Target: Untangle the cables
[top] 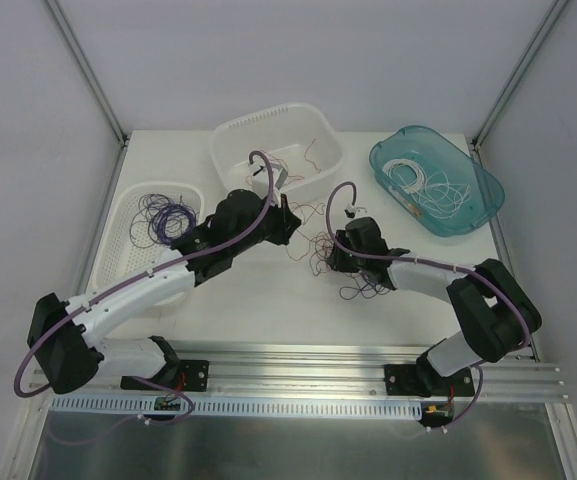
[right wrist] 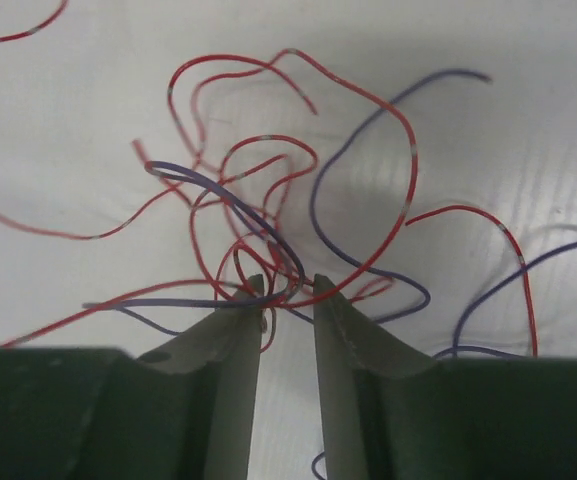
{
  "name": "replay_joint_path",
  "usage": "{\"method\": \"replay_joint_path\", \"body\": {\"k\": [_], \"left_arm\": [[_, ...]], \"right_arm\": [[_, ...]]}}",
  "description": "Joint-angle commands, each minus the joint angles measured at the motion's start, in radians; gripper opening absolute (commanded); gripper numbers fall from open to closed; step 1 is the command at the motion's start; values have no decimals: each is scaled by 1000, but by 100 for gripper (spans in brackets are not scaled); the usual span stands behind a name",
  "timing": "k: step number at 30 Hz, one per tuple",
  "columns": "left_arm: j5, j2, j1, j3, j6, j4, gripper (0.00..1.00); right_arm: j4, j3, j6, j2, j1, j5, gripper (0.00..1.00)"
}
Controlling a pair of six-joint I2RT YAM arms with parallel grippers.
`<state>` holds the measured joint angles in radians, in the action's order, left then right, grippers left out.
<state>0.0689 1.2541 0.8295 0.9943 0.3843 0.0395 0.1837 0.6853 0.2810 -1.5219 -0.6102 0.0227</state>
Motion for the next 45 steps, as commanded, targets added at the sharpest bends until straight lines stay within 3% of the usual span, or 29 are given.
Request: {"method": "replay_joint_path", "body": {"k": [1, 5, 7, 16, 25, 32, 35, 39, 43, 45], "left_arm": [[104, -87, -35, 119, -22, -61, 0], [86, -127, -176, 197, -18, -168, 0], [74, -145, -265, 262, -27, -216, 0], [124, -113, -463, 610, -177, -364, 0], [-37, -25, -475, 834, -180, -400, 0], [152, -1, -491, 983, -338, -435, 0], [96, -2, -491, 966, -315, -441, 0], [-69, -27, -492, 813, -199, -440, 0], [-248, -62, -489, 537, -101, -437, 0], [-265, -91, -484, 427, -52, -435, 0]], "right_arm": [[-30, -33, 1, 17, 15, 101, 29], [-105, -82, 4, 75, 53, 129, 20], [-131, -102, 7, 103, 84, 138, 20], [-320, -159, 7, 279, 194, 186, 22], [-431, -122, 0, 348, 245, 187, 31], [-471, -127, 1, 335, 282, 197, 33], [-469, -127, 3, 344, 283, 180, 35], [-474, -89, -16, 350, 286, 160, 35], [-484, -50, -46, 361, 285, 134, 35], [-484, -38, -57, 359, 285, 105, 35]]}}
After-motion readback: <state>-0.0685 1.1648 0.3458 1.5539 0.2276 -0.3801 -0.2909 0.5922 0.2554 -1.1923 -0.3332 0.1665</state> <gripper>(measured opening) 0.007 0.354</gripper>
